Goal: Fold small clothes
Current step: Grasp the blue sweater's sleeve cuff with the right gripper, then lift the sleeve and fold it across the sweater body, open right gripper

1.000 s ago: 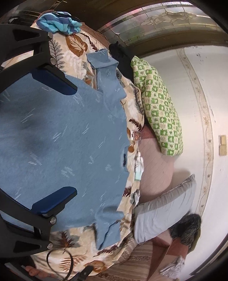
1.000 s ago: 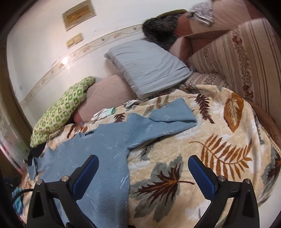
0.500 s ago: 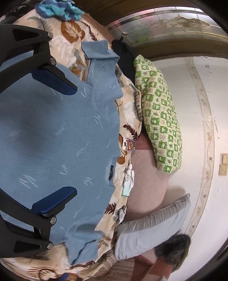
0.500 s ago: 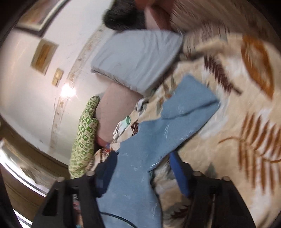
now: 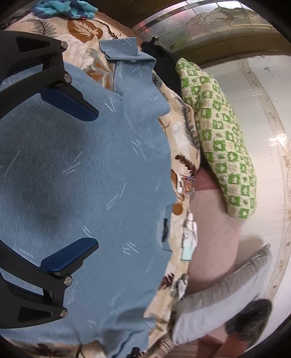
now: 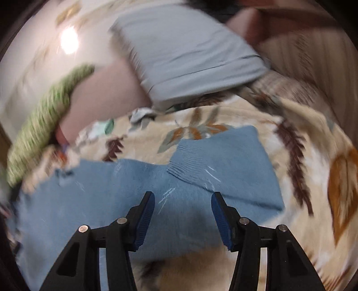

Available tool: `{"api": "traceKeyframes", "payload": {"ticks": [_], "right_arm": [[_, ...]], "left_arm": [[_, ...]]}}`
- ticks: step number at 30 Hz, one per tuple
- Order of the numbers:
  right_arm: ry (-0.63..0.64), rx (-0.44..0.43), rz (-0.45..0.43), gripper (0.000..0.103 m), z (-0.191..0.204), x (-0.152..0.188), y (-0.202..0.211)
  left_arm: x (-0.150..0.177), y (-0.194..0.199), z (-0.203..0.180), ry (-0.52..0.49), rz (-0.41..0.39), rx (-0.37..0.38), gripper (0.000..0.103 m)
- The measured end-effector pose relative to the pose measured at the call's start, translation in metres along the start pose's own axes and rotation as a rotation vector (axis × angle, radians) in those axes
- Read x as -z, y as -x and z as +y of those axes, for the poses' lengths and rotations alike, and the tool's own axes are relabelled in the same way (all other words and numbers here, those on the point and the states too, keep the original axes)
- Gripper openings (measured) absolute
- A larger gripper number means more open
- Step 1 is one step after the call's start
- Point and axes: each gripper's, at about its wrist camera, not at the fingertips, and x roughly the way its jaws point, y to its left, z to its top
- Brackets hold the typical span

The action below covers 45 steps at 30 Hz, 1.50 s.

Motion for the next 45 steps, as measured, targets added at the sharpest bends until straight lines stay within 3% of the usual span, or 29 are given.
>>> {"api": "traceKeyframes", "payload": {"ticks": [6, 12, 15, 17, 18, 20, 21, 24, 29, 32, 36, 41, 45], "right_arm": [[0.207, 0.133, 0.059, 0.057, 0.030, -0.009, -0.053], [0.262, 0.229, 0.081, 0.057, 0.027, -0.015, -0.085], [0.215, 0.191, 0.076, 0.056, 0.015, -0.020, -0.096], [0.181, 0.166, 0.056, 0.037, 0.007, -0.024, -0.098], [0.171, 0.162, 0.053, 0.035, 0.005, -0.026, -0.098], [0.147, 0.152, 0.041, 0.019, -0.001, -0.030, -0.096], [0.112, 0.131, 0.038, 0.017, -0.006, -0.032, -0.094], [-0.082, 0.012, 0.032, 0.014, -0.035, -0.037, -0.086], [-0.297, -0.163, 0.009, 0.013, -0.070, -0.039, -0.071], [-0.437, -0.321, 0.001, 0.013, -0.084, -0.037, -0.062], [-0.698, -0.637, -0.007, 0.013, -0.090, -0.031, -0.052], [-0.735, -0.907, 0.022, 0.013, -0.031, -0.029, -0.026], [-0.673, -1.087, 0.121, 0.013, 0.076, -0.024, -0.015]], "left_arm": [[-0.001, -0.017, 0.003, -0.010, 0.036, -0.003, 0.103], [-0.003, -0.025, -0.002, -0.026, 0.053, 0.015, 0.103], [-0.002, -0.027, -0.001, -0.029, 0.060, 0.015, 0.103], [-0.002, -0.028, 0.000, -0.024, 0.062, 0.014, 0.103], [-0.002, -0.029, 0.000, -0.022, 0.064, 0.016, 0.103], [-0.002, -0.029, 0.001, -0.019, 0.066, 0.016, 0.103], [-0.002, -0.029, 0.000, -0.019, 0.066, 0.013, 0.103], [-0.002, -0.030, -0.002, -0.027, 0.068, 0.017, 0.103], [-0.003, -0.027, -0.006, -0.040, 0.057, 0.017, 0.103], [-0.004, -0.026, -0.003, -0.035, 0.050, 0.008, 0.103], [-0.009, -0.025, 0.004, -0.013, 0.038, -0.013, 0.103], [-0.022, -0.015, 0.025, 0.002, -0.032, -0.089, 0.103], [-0.030, -0.012, 0.063, 0.069, -0.058, -0.163, 0.103]]}}
